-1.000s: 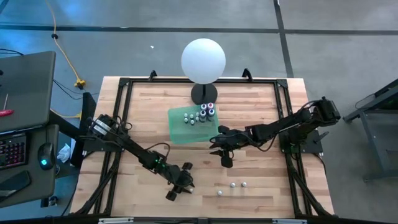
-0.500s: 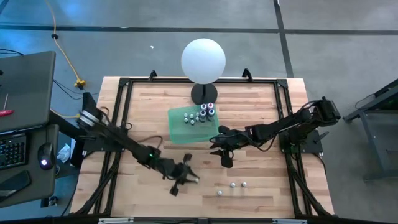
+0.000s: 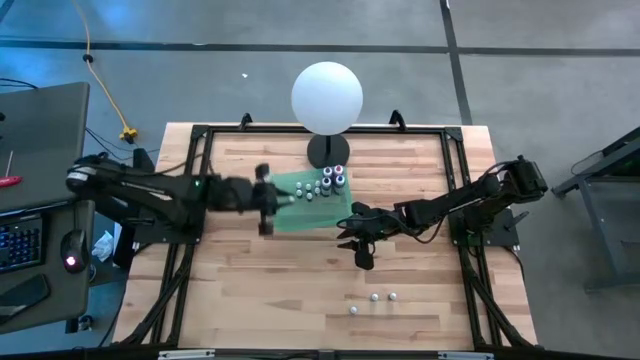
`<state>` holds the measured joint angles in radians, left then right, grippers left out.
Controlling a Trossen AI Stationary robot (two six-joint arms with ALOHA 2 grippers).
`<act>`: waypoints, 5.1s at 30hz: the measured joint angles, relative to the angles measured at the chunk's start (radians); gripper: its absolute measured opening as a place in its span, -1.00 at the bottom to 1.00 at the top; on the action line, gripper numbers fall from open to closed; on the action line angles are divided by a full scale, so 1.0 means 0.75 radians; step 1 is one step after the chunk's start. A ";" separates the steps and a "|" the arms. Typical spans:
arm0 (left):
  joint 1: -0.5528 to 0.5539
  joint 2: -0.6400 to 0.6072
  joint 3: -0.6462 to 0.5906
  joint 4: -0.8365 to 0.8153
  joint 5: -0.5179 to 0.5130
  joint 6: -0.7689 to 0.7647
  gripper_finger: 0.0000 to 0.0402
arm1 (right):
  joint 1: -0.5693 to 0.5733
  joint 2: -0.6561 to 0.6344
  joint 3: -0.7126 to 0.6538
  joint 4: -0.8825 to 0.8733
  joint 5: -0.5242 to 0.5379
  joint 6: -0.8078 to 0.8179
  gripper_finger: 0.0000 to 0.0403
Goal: Pick & Place food coloring
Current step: Put the small blue food coloring bottle into the green bin, then put the orange food coloring bottle into the green bin
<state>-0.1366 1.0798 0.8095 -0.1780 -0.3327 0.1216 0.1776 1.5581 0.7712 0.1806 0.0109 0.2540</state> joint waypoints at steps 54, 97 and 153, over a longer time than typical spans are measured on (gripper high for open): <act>0.515 0.402 -0.482 0.628 0.314 -0.203 -0.63 | 0.000 0.000 -0.001 -0.004 -0.002 -0.025 -0.43; 0.511 0.069 -0.208 0.235 0.391 -0.097 -0.38 | 0.019 0.001 0.089 -0.191 -0.026 -0.034 -0.43; 0.503 -0.054 -0.171 -0.081 0.570 -0.099 -0.38 | -0.004 0.284 0.757 -0.762 0.239 -0.156 -0.79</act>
<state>0.2405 1.0389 0.6811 -0.2387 0.0948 0.0471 0.1742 1.7714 1.3391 -0.3907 0.1901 0.1373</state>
